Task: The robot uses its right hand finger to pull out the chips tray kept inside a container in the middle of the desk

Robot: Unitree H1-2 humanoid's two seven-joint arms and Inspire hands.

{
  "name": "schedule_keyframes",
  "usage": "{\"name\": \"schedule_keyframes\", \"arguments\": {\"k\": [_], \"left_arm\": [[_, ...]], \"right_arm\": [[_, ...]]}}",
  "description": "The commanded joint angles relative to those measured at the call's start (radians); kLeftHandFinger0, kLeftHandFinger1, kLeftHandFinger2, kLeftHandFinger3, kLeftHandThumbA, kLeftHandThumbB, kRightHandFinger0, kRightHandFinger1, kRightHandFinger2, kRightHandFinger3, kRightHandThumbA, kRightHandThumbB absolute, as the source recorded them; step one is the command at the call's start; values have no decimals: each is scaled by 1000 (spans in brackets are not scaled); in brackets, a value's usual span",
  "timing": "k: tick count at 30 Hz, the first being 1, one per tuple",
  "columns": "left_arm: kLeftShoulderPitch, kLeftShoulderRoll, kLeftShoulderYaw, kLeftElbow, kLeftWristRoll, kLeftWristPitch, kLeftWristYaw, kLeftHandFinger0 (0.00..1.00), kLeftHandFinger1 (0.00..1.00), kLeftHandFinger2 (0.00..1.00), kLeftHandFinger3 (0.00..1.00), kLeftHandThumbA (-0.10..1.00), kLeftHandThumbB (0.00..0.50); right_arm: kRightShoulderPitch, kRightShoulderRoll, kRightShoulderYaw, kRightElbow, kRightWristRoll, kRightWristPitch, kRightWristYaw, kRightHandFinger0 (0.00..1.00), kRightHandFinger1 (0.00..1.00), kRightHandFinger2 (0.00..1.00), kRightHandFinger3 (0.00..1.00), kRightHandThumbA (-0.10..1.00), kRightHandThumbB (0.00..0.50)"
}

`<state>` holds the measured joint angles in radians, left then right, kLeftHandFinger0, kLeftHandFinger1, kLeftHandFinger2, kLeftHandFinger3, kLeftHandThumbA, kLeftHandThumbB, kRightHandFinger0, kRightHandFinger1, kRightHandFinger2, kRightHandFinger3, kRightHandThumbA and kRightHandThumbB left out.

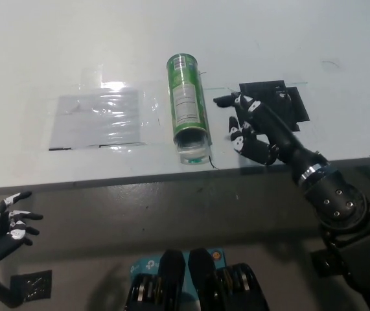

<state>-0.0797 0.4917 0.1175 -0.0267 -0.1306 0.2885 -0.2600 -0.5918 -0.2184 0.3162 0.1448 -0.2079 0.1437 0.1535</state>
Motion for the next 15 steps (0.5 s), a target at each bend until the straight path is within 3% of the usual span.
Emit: {"name": "schedule_keyframes", "arguments": {"k": [1, 7, 15], "left_arm": [[-24, 44, 16, -30, 0, 10, -16, 476, 518, 625, 893, -100, 51], [-38, 52, 16, -18, -4, 5, -19, 473, 513, 614, 872, -98, 65], [-45, 53, 21, -16, -18, 1, -27, 461, 508, 610, 867, -100, 58]], "right_arm": [[-62, 3, 11, 19, -29, -108, 23, 34, 69, 791, 784, -100, 175], [-60, 25, 38, 50, -62, -89, 30, 57, 104, 783, 770, -100, 167], [-73, 64, 65, 125, -72, -163, 37, 25, 88, 742, 753, -100, 167]]}}
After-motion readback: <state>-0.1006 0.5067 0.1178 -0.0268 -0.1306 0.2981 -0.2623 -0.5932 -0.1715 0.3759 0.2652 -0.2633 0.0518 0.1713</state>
